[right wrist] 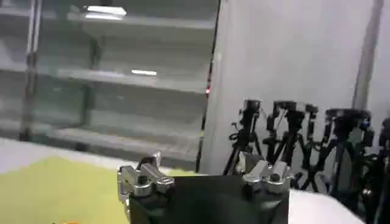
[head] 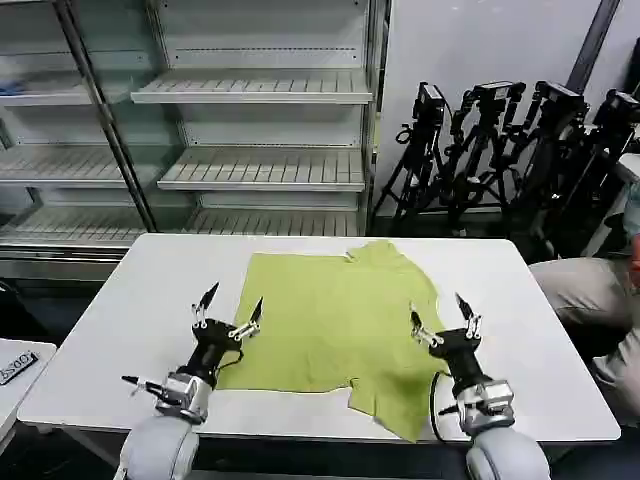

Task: Fold and organize the clothes.

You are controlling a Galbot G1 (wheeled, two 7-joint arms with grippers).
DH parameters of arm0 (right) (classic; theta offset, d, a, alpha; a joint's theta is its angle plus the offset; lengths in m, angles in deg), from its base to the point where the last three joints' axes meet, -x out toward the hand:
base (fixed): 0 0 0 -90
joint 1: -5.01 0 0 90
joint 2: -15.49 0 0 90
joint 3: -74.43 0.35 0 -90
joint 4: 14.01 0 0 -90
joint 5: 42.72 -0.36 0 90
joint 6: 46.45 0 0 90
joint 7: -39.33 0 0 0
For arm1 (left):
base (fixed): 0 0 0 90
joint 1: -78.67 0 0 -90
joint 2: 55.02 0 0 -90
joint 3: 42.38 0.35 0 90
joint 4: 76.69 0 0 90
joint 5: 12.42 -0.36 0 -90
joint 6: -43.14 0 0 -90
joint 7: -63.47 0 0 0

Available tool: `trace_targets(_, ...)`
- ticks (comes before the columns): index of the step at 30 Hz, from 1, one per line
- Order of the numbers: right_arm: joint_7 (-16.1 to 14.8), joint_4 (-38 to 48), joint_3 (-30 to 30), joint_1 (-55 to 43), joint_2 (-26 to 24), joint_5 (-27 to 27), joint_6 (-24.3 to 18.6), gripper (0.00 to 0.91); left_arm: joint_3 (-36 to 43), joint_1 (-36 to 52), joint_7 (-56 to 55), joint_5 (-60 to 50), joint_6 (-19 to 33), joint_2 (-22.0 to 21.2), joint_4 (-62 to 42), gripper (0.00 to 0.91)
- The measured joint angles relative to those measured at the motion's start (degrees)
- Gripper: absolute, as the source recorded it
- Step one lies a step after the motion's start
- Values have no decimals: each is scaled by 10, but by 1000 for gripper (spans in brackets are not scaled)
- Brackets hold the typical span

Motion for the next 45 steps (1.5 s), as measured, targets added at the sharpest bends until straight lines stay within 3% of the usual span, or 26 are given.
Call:
trace_targets(11, 28, -59, -10, 115, -25, -21, 42, 907, -15, -82, -52, 76, -133, 11, 61, 907)
trace_targets(24, 53, -78, -25, 158, -29, -39, 81, 907, -28, -111, -87, 141, -201, 19, 74, 907)
trace_targets(25, 54, -78, -27, 159, -30, -41, 84, 907, -28, -112, -89, 144, -203, 19, 74, 655)
trace_targets(26, 56, -78, -28, 159, -30, -44, 88, 544, -28, -111, -91, 147, -206, 18, 74, 81)
trace_targets(27, 58, -78, -30, 160, -30, -46, 91, 282, -27, -111, -92, 150, -208, 18, 74, 10)
trace_targets(28, 59, -77, -31, 160, -30, -47, 94, 30, -27, -111, -93, 153, -210, 17, 73, 10)
trace_targets(45, 59, -66, -50, 148, -33, -77, 127, 0, -16, -116, -97, 171, -225, 16, 73, 10)
